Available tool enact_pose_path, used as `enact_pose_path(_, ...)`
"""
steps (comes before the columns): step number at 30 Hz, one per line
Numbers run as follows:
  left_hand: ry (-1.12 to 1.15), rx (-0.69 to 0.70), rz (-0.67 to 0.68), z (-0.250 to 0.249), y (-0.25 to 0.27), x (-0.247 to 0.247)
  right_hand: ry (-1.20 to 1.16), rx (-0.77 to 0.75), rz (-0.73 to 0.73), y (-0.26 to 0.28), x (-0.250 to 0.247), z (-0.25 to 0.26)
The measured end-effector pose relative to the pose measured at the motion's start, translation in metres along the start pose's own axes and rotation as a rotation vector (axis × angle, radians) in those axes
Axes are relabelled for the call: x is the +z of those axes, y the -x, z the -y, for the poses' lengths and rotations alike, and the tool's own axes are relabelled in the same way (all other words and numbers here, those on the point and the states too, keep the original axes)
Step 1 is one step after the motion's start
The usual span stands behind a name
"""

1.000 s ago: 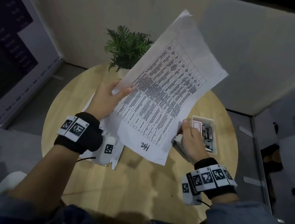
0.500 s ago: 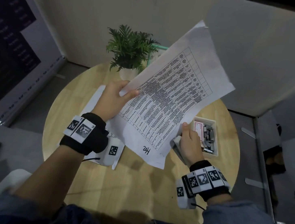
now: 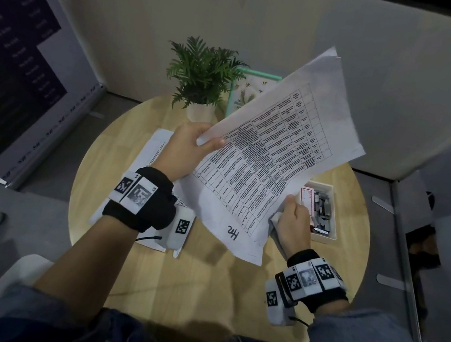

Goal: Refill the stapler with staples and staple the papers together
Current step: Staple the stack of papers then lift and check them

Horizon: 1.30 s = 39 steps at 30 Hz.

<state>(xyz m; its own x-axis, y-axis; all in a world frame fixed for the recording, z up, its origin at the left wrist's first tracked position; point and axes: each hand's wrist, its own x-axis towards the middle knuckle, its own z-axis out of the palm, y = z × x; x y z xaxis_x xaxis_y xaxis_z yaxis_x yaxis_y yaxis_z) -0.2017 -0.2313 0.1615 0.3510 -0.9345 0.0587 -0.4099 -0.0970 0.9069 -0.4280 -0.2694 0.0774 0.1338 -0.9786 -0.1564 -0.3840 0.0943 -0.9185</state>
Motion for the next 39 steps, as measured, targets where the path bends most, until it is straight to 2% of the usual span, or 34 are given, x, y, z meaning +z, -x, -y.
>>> enact_pose_path(9, -0.054, 0.018, 0.009, 0.002, 0.003, 0.003, 0.158, 0.031, -0.03, 0.004, 0.005, -0.004)
enact_pose_path(13, -0.009, -0.028, -0.012, 0.008, 0.008, -0.001, 0.074, 0.156, 0.052, -0.001, 0.01, -0.007)
enact_pose_path(16, 0.093, -0.091, -0.135, 0.019, 0.014, -0.007, -0.09, 0.365, 0.162, -0.008, 0.004, -0.003)
enact_pose_path(19, 0.235, -0.147, -0.306, 0.037, 0.022, -0.016, -0.087, 0.575, 0.301, -0.023, -0.01, -0.005)
enact_pose_path(21, 0.318, -0.199, -0.391, 0.051, 0.025, -0.02, -0.02, 0.62, 0.302, -0.039, -0.017, -0.012)
enact_pose_path(23, 0.378, -0.23, -0.445, 0.059, 0.028, -0.021, 0.098, 0.54, 0.218, -0.059, -0.015, -0.021)
enact_pose_path(25, 0.422, -0.241, -0.487, 0.064, 0.03, -0.02, 0.248, 0.391, 0.11, -0.078, -0.007, -0.026)
enact_pose_path(27, 0.458, -0.254, -0.524, 0.068, 0.029, -0.018, 0.441, 0.279, 0.11, -0.092, 0.001, -0.023)
enact_pose_path(30, 0.476, -0.25, -0.548, 0.072, 0.028, -0.014, 0.653, 0.231, 0.138, -0.107, 0.01, -0.021)
enact_pose_path(35, 0.484, -0.217, -0.545, 0.07, 0.026, -0.013, 0.781, 0.211, 0.167, -0.112, 0.017, -0.034)
enact_pose_path(37, 0.493, -0.205, -0.541, 0.071, 0.025, -0.011, 0.822, 0.124, 0.107, -0.107, 0.011, -0.025)
enact_pose_path(39, 0.501, -0.21, -0.545, 0.07, 0.023, -0.007, 0.627, -0.038, 0.028, -0.095, 0.006, -0.009)
